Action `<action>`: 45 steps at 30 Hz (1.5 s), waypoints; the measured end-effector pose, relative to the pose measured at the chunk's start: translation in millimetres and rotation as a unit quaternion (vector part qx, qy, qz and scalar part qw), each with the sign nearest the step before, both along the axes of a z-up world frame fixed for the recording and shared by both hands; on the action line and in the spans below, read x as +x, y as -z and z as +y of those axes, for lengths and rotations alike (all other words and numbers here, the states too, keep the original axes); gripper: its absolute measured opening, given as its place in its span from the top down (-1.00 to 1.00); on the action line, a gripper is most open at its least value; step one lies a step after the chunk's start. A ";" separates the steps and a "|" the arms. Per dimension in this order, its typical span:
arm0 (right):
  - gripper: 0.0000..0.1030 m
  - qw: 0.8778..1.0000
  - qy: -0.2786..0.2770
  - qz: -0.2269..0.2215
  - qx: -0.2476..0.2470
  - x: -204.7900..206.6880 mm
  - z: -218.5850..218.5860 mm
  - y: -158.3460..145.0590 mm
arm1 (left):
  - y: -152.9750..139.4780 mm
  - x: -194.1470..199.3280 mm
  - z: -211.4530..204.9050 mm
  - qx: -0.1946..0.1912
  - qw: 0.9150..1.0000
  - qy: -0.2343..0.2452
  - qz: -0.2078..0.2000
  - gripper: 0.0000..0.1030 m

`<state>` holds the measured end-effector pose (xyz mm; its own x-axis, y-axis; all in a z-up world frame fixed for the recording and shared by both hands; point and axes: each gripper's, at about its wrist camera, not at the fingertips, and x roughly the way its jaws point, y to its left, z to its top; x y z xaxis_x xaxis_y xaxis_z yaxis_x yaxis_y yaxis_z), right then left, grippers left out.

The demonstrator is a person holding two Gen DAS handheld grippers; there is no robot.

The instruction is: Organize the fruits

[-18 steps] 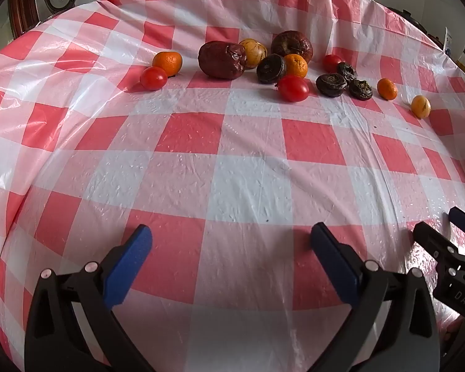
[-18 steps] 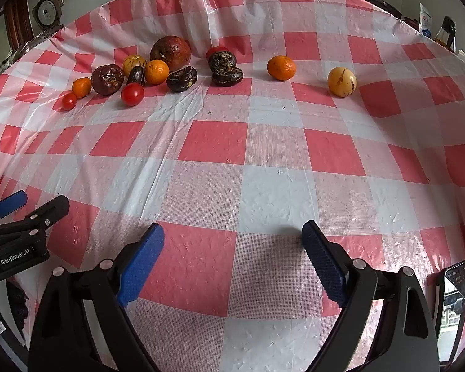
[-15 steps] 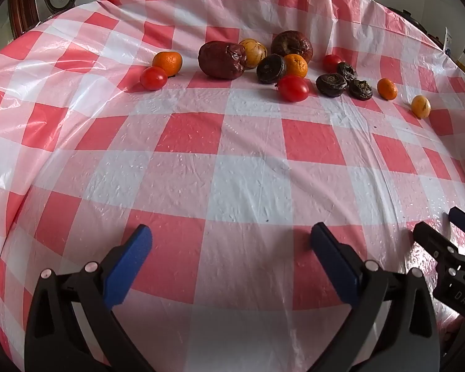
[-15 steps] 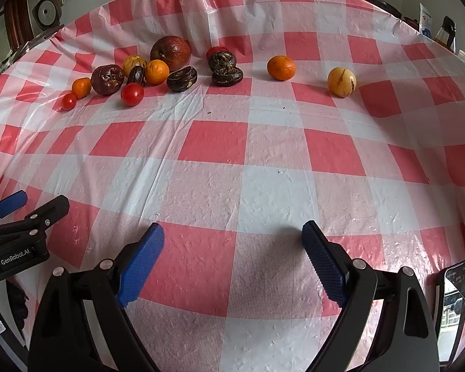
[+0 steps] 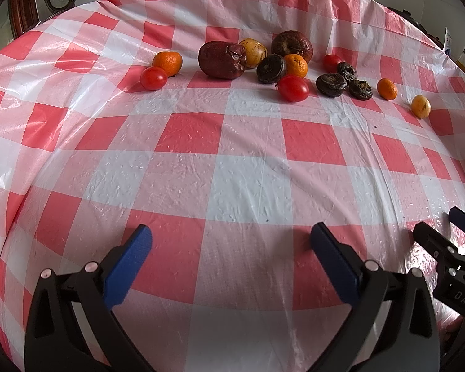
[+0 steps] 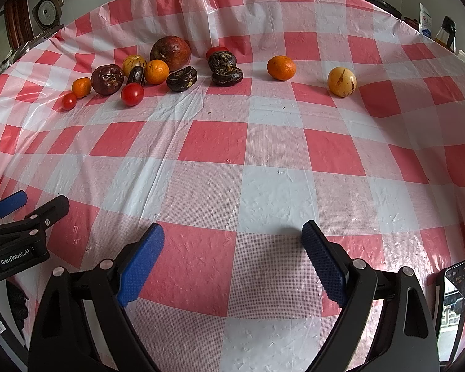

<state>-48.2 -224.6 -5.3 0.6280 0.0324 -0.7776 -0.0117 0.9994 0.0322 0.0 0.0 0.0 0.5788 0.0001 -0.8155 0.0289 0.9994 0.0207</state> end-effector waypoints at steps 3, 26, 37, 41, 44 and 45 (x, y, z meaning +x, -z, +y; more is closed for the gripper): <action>-0.70 1.000 0.000 0.000 0.000 0.0 0.0 0.0 | 0.0 0.0 0.0 0.000 1.000 0.000 0.000 -0.97; -0.69 0.998 0.006 -0.023 0.053 15.7 -26.1 -18.6 | -15.1 25.5 2.9 -0.037 0.999 0.012 -0.012 -0.97; -0.62 0.987 0.134 -0.066 0.059 92.7 -118.8 -36.9 | -21.2 101.5 -38.1 -0.107 0.993 -0.006 -0.044 -0.97; -0.32 0.984 0.165 -0.037 0.059 138.3 -146.2 -34.9 | -22.5 100.3 -40.4 -0.109 0.992 0.009 -0.064 -0.97; -0.10 0.984 0.169 -0.030 0.040 165.7 -151.1 -29.7 | -21.8 97.7 -35.8 -0.119 0.991 0.013 -0.067 -0.92; -0.05 0.985 0.169 -0.027 0.039 169.7 -150.6 -28.5 | -21.0 97.5 -34.7 -0.120 0.991 0.013 -0.064 -0.90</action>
<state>121.5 -375.2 23.2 0.6542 -0.1265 -0.7456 0.3165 0.9412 0.1180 97.5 -34.8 21.0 0.6749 -0.2012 -0.7100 0.0668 0.9748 -0.2127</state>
